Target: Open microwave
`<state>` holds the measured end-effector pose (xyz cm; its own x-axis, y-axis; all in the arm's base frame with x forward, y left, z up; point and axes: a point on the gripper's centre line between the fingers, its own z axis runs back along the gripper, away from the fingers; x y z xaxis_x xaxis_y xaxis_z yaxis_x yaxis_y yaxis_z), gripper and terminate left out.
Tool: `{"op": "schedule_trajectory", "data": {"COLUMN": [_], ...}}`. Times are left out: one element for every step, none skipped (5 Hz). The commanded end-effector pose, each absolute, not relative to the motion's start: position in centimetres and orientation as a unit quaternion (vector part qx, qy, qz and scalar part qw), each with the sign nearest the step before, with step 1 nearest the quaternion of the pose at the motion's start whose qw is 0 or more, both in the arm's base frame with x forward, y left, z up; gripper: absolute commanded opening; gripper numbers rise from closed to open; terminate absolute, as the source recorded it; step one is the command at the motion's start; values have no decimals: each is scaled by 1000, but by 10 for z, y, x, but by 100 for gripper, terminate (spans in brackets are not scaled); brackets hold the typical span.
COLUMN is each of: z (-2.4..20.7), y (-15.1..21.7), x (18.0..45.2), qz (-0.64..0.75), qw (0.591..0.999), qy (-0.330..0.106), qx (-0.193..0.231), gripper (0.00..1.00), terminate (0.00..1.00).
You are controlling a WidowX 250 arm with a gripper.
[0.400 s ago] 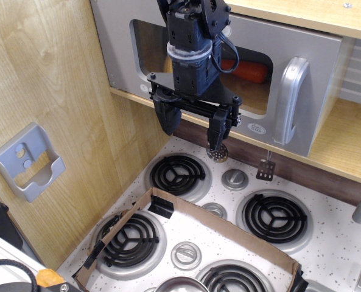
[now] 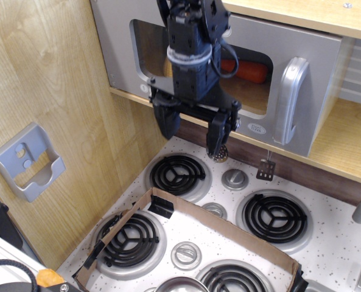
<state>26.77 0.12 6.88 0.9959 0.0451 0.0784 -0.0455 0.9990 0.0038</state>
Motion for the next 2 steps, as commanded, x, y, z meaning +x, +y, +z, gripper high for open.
{"op": "schedule_trajectory", "data": {"z": [87, 97], "y": [-47, -78], "x": [279, 283], "qz": [4, 25], "qw": [996, 996], "qy": [-86, -84], "qx": [1, 9], "gripper": [100, 100], "terminate": [0, 0]}}
